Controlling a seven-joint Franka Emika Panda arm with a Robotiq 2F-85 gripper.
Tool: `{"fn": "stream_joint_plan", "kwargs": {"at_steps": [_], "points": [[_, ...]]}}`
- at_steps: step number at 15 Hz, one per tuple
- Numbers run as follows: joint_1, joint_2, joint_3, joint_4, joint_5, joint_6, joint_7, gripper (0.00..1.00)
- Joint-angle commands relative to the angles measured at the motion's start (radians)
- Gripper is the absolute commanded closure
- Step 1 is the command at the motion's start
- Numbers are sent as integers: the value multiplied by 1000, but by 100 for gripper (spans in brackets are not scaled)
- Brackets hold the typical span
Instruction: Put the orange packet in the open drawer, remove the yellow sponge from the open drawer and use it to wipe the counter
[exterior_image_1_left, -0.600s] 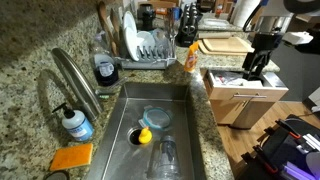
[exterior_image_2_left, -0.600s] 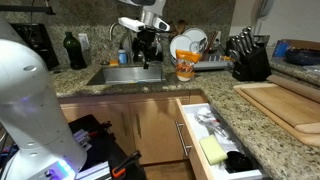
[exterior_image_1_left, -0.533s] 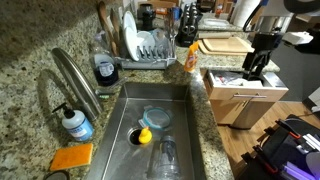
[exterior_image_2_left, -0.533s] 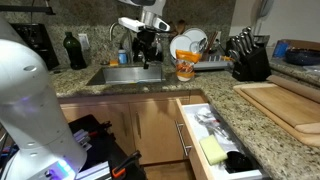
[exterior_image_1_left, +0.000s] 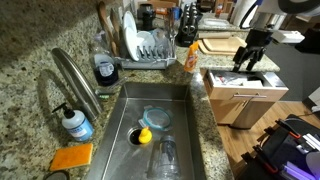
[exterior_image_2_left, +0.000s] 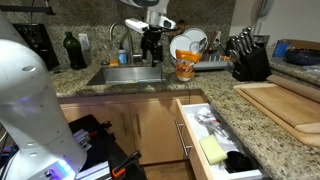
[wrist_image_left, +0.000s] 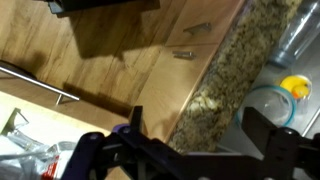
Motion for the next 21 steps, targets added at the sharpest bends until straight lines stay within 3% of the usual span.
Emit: {"fn": "stream_joint_plan", "kwargs": {"at_steps": [1,4,7,8,10,12,13,16,18,20,21], "points": [[-31,129,4,144,11,147,94,0],[-39,198,6,228,10,291,199,0],[-26,226,21,242,2,423,330,0],[-30,196,11,224,1,372,270,0],[-26,214,17,233,1,404,309,0],[-38,265,7,293,-27,348,370,0],[-42,305,-4,369,98,243,305,0],[-63,384,-26,527,183,157,400,0],[-62,433,-30,610,220,176,494,0],[-43,482,-40,659,165,187,656,0],[-56,414,-31,587,184,202,548,0]]}}
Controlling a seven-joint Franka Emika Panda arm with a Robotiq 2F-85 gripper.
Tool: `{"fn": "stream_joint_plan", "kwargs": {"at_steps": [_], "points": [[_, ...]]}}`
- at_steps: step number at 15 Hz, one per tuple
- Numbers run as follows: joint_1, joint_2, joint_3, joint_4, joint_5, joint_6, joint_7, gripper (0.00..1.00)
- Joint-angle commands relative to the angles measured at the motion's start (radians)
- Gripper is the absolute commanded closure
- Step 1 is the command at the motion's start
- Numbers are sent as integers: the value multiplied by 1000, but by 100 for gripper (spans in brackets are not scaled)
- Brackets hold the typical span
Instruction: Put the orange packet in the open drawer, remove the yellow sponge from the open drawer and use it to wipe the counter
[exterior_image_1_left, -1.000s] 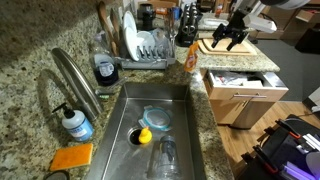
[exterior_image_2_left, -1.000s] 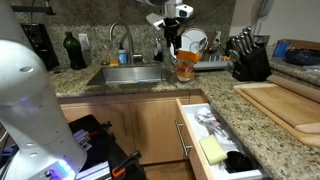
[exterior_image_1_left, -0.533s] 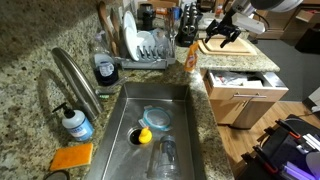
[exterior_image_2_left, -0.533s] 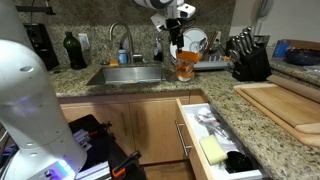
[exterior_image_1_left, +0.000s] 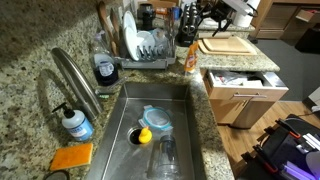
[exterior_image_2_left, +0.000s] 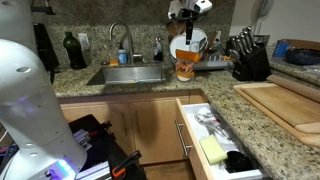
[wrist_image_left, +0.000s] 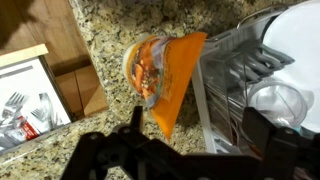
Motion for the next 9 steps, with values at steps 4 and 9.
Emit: {"fn": "stream_joint_plan", "kwargs": {"at_steps": [4,9], "points": [[-1,12,4,17,-6,-2,14,0],[6,162,-4,108,-17,16,135,0]]}}
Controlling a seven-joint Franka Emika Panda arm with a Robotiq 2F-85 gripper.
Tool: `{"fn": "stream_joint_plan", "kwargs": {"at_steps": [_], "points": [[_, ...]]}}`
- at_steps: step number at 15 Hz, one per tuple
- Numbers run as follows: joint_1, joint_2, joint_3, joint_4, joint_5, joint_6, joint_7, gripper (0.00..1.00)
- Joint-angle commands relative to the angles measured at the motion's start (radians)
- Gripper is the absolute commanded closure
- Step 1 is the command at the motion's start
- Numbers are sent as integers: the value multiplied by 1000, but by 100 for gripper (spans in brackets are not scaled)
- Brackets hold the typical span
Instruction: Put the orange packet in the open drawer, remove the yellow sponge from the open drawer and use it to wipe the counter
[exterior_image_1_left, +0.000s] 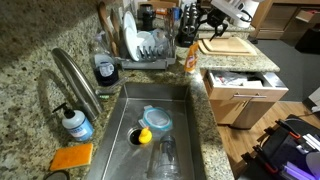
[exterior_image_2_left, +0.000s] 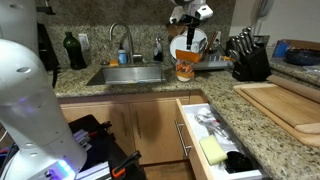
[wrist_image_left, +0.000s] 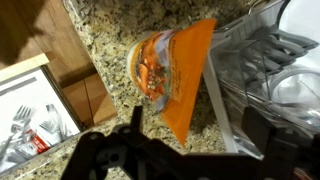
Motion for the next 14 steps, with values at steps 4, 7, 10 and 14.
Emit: {"fn": "stream_joint_plan", "kwargs": {"at_steps": [4,7,10,14], "points": [[31,136,35,98,-6,25,4,0],[39,125,31,79,-14,15,20,0],[36,142,11,101,-38,-30,58,0],[28,140,5,81,-28,-24,79,0]]}}
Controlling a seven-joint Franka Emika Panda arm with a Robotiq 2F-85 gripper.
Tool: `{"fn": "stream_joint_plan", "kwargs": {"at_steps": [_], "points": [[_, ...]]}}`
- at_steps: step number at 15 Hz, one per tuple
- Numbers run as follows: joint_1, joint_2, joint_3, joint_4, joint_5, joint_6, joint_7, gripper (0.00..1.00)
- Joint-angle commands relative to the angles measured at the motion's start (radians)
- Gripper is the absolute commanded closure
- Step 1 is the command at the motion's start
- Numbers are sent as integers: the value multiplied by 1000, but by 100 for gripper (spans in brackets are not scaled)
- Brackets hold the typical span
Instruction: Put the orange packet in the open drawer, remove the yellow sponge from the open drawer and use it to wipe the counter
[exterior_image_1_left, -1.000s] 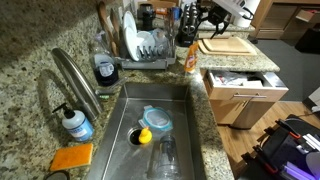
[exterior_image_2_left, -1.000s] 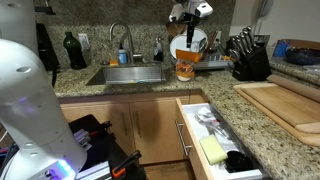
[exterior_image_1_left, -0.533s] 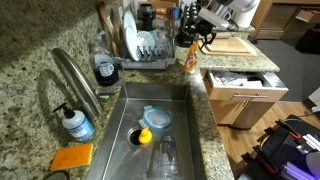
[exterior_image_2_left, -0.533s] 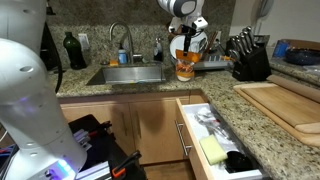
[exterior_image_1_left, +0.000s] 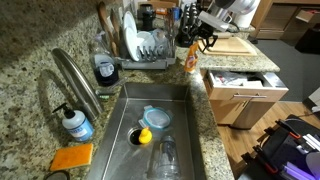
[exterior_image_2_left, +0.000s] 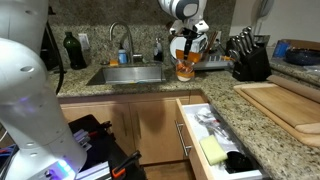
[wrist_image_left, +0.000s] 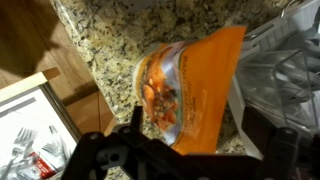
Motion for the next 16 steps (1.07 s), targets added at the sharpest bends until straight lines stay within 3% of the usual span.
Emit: {"fn": "stream_joint_plan", "kwargs": {"at_steps": [1,2,3,5,13,15,16], "points": [[-9,6,3,2,-5,-2,4,0],[-10,7,3,3,-5,-2,4,1],[-9,4,3,-1,-6,2,1,25],[-8,5,6,-2,-1,1,2,29],[-6,1,-6,-5,-16,20,19,88],[-1,-7,-20,-7,-43,24,30,99],[-4,-18,-29,-17,-60,31,33,100]]}}
